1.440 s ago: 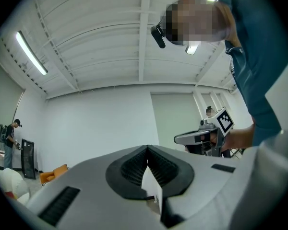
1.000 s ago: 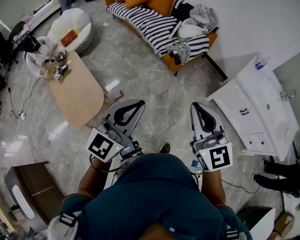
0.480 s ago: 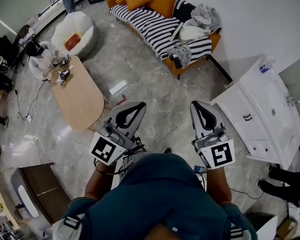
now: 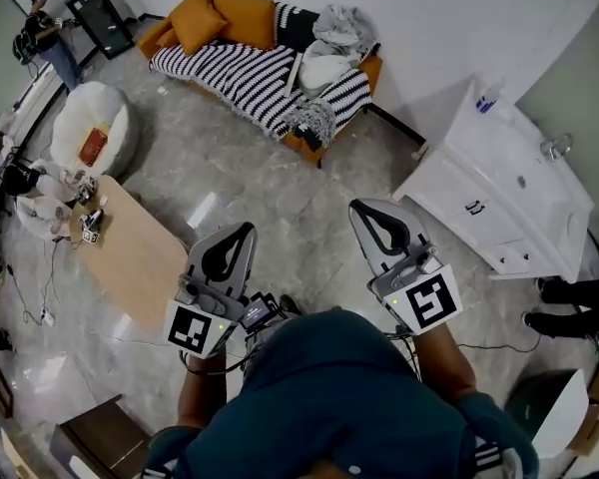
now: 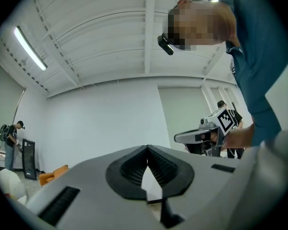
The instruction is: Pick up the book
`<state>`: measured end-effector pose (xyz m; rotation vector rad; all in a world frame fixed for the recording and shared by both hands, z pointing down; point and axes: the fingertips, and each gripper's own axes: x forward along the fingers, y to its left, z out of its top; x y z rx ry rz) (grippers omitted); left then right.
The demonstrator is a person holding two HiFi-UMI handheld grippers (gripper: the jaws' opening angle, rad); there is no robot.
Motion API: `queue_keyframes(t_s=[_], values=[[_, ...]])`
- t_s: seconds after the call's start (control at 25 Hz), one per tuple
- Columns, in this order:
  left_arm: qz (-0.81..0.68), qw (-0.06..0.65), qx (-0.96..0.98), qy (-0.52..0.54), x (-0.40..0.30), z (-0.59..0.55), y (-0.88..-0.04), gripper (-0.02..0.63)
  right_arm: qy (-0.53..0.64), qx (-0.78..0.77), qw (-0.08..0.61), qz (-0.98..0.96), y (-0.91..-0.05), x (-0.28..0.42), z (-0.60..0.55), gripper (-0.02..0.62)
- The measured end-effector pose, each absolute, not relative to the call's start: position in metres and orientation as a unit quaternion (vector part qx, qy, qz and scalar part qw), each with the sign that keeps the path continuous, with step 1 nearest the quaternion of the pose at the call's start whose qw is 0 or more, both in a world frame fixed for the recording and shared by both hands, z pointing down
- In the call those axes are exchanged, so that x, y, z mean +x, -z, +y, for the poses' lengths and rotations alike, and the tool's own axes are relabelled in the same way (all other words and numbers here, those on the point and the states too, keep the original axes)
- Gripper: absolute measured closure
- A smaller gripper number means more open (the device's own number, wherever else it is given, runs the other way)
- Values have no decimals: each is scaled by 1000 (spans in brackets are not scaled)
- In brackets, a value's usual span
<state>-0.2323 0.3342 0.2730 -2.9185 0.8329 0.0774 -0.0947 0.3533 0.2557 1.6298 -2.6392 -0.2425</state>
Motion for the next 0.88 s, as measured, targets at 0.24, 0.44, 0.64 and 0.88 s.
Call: queue_keyframes(t_s=[0.24,0.44,0.64,0.88], values=[[249,55,-966,-46,-258,294,-263,603,94,548,45,-830,-248,-117,316,583],[234,44,-970,-41,-276,281,-268,603,85,566,49,-819,-251,-133,311,583],[234,55,-969,-53,-265,261,-267,603,53,568,68,-818,-252,-121,288,583],[252,31,-966,-52,-257,239,-285,603,78,547,72,-831,-265,-116,265,583]])
